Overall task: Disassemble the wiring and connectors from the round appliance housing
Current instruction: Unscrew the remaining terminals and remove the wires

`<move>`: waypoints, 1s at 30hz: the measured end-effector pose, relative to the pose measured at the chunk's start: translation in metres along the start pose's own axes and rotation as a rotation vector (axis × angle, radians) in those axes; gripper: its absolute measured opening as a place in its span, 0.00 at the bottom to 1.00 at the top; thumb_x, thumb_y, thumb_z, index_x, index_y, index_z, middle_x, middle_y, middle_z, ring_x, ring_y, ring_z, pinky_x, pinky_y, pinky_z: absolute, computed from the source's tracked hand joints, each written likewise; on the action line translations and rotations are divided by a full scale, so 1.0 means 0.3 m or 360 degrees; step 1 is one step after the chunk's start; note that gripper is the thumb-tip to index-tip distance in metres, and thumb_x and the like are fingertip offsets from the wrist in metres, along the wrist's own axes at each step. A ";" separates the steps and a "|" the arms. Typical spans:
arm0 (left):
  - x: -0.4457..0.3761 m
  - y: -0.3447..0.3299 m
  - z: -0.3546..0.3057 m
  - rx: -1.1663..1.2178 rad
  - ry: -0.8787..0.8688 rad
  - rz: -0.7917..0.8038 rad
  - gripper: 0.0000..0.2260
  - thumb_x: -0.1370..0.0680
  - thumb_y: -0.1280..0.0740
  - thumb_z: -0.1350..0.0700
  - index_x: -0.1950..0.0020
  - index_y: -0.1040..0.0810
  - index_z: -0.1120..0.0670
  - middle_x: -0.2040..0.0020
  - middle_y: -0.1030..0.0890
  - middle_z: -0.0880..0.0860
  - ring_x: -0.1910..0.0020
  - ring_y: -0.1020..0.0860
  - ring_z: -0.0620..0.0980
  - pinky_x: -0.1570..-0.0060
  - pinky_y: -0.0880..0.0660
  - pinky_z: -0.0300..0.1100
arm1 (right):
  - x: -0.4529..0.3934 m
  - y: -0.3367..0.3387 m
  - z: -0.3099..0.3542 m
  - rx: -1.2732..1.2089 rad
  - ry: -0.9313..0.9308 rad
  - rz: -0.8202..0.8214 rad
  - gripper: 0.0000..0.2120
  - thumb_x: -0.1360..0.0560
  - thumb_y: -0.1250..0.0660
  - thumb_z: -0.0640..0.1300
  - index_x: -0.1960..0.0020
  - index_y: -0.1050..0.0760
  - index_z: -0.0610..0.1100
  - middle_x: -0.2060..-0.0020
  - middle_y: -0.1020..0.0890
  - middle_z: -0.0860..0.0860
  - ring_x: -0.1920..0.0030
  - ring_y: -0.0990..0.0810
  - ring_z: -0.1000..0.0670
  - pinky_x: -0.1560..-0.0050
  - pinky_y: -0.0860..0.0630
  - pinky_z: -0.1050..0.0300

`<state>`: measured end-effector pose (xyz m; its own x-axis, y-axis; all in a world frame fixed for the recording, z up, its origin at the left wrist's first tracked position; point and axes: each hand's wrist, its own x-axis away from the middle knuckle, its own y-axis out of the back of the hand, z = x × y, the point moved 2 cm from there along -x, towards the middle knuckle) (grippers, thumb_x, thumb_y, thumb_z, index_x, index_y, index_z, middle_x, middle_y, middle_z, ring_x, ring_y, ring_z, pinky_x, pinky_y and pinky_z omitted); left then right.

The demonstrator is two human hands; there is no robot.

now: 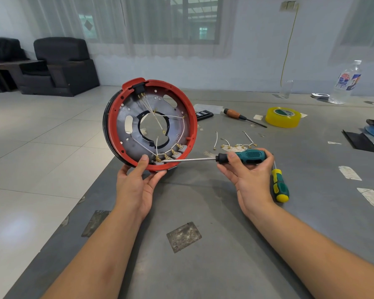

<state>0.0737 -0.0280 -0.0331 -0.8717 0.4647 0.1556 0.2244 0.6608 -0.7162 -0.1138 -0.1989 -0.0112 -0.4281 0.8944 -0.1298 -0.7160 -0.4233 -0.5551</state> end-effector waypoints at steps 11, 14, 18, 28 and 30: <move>-0.002 -0.003 0.001 -0.0139 0.0024 0.0035 0.27 0.19 0.28 0.64 0.21 0.33 0.59 0.37 0.16 0.62 0.47 0.13 0.64 0.55 0.14 0.56 | -0.031 -0.013 0.053 0.0244 0.0180 0.0083 0.29 0.24 0.26 0.36 0.34 0.38 0.56 0.36 0.31 0.38 0.46 0.14 0.41 0.53 0.15 0.47; 0.000 -0.006 0.002 -0.0147 0.0028 0.0041 0.28 0.19 0.28 0.64 0.21 0.34 0.60 0.37 0.16 0.62 0.47 0.13 0.65 0.55 0.14 0.56 | -0.035 -0.015 0.059 0.0293 0.0241 0.0107 0.29 0.24 0.26 0.36 0.36 0.36 0.59 0.37 0.32 0.41 0.44 0.15 0.40 0.53 0.15 0.46; 0.000 -0.009 -0.001 -0.0167 0.0032 0.0054 0.26 0.19 0.28 0.64 0.22 0.32 0.59 0.44 0.12 0.59 0.48 0.13 0.65 0.54 0.14 0.56 | -0.039 -0.022 0.067 0.0338 0.0299 0.0137 0.28 0.25 0.26 0.36 0.39 0.35 0.61 0.38 0.32 0.43 0.45 0.14 0.40 0.55 0.15 0.48; 0.000 -0.001 -0.009 -0.0200 0.0023 0.0088 0.25 0.19 0.29 0.64 0.23 0.32 0.59 0.46 0.12 0.58 0.47 0.13 0.64 0.52 0.14 0.57 | -0.053 -0.002 0.075 0.0288 0.0251 0.0105 0.27 0.26 0.25 0.36 0.40 0.35 0.61 0.35 0.33 0.39 0.44 0.16 0.37 0.52 0.15 0.43; 0.002 -0.003 -0.008 -0.0208 0.0019 0.0108 0.26 0.19 0.29 0.64 0.22 0.32 0.59 0.46 0.12 0.57 0.47 0.13 0.64 0.51 0.14 0.57 | -0.053 -0.006 0.074 0.0291 0.0239 0.0107 0.28 0.26 0.25 0.37 0.41 0.34 0.62 0.35 0.32 0.38 0.43 0.16 0.36 0.52 0.15 0.43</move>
<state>0.0741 -0.0267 -0.0307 -0.8474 0.5175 0.1187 0.3382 0.6985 -0.6307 -0.1180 -0.2155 0.0100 -0.4014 0.8689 -0.2898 -0.7824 -0.4898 -0.3847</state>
